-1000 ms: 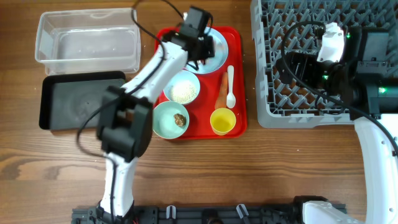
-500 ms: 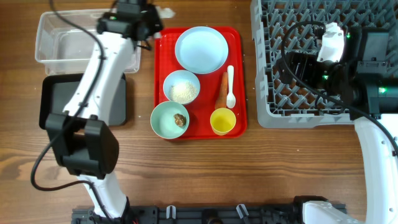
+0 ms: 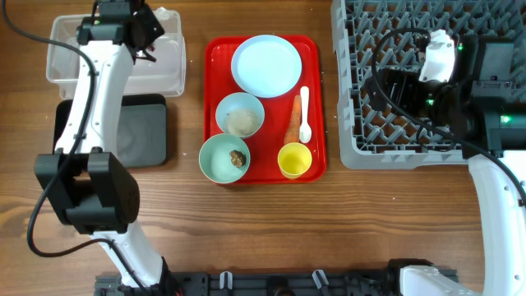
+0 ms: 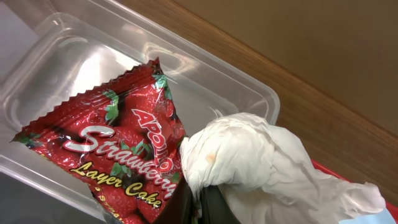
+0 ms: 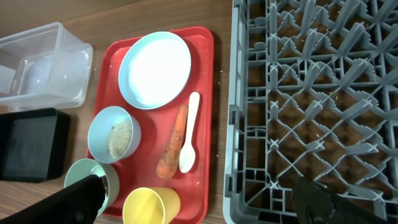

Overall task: Sort waste into correct bins and load items into the dishwasher rack
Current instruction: 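Carry the wrapper and tissue left and drop them into the clear bin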

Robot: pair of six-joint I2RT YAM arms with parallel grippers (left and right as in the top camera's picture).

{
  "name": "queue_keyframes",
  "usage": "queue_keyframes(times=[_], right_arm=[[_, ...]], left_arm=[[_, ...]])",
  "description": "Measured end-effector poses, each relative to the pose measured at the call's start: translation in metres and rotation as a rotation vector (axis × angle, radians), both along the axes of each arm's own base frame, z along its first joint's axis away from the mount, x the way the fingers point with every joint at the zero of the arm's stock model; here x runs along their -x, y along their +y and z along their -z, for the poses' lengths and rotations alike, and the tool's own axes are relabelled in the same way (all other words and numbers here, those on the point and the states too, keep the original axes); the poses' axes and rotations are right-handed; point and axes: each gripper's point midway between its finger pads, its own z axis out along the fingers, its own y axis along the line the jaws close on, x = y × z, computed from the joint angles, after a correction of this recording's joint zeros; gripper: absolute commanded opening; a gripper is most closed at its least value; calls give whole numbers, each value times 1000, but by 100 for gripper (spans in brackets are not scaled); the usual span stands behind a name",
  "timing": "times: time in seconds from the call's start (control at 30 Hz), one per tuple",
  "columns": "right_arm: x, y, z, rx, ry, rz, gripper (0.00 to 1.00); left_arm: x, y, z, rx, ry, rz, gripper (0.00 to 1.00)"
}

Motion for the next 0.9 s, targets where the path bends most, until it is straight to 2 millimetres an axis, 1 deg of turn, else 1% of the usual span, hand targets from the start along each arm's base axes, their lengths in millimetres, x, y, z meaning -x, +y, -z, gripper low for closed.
queue_keyframes(times=[0.13,0.27,0.33,0.4,0.47,0.5,0.53,0.57,0.6,0.63,0.7,0.9], right_arm=[[0,0,0,0,0,0,100],[0,0,0,0,2,0,100],[1,0,1,-1,4,1,100],[1,0,1,-1,4,1,100],[1,0,1,-3,6,4,100],[1,0,1,-3,5,4,100],[1,0,1,-3,6,4,100],[1,0,1,-4,6,4,100],[1,0,1,-4,6,5,100],[1,0,1,-5,6,6,100],[1,0,1,-5,7,6,100],[1,0,1,-5,6,6,100]], left_arm=[[0,2,2,-2,5,-5,4],[-10,2,13,-3,-1,-6,4],[-15,4,22,-9,0,-10,6],[-21,5,30,-13,-1,-15,11],[-27,8,37,-17,-7,-22,34],[-29,10,40,-22,-9,-23,49],[-32,11,41,-23,-15,-25,61],[-34,12,43,-20,-20,-30,79],[-35,13,45,-20,-21,-32,93],[-36,15,46,-22,-21,-33,100],[-38,19,49,-22,-24,-43,100],[-41,31,46,-24,-43,-68,100]])
